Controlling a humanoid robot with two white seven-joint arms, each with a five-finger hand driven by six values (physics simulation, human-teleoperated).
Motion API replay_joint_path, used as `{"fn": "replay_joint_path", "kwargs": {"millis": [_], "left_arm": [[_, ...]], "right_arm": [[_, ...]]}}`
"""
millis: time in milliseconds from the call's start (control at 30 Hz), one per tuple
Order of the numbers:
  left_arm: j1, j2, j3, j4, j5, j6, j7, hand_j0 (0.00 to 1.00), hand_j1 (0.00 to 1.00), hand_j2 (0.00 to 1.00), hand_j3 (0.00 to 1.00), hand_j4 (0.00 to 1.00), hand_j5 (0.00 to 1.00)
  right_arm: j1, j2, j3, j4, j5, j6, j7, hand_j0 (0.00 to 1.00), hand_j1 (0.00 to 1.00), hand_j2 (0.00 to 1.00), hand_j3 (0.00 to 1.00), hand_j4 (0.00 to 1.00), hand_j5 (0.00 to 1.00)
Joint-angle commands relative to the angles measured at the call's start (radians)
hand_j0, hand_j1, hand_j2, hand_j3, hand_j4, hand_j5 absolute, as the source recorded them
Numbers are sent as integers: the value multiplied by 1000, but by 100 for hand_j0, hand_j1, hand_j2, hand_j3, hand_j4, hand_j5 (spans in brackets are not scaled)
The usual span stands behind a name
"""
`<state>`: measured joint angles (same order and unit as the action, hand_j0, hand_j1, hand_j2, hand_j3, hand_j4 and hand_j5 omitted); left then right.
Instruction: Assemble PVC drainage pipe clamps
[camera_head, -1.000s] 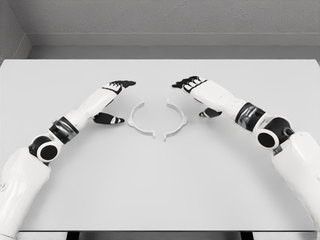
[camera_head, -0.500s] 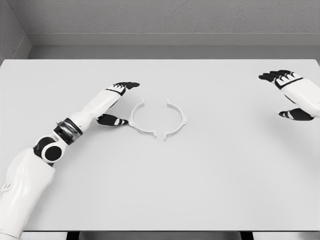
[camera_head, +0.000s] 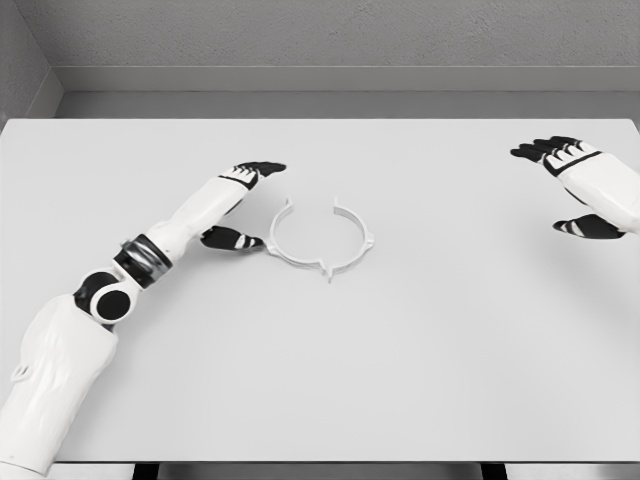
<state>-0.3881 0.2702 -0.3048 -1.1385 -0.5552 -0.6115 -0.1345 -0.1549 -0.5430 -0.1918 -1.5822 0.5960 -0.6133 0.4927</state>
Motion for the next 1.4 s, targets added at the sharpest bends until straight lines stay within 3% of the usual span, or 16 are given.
{"fn": "replay_joint_path", "kwargs": {"millis": [0,200,233,367,1367], "left_arm": [[-14,26,6,8,9,1,1,100,100,100,100,100,100],[-14,26,6,8,8,1,1,100,100,100,100,100,100],[-62,21,0,75,8,1,0,100,100,100,100,100,100],[-78,18,0,88,8,1,1,100,100,100,100,100,100],[-84,-34,-8,91,-3,1,1,100,100,100,100,100,100]], "right_arm": [[0,3,6,-4,-7,2,0,100,100,100,100,100,100],[0,3,6,-4,-7,2,0,100,100,100,100,100,100],[0,3,6,-4,-7,2,0,100,100,100,100,100,100],[0,3,6,-4,-7,2,-3,100,100,100,100,100,100],[0,3,8,-4,-7,2,0,100,100,100,100,100,100]]}}
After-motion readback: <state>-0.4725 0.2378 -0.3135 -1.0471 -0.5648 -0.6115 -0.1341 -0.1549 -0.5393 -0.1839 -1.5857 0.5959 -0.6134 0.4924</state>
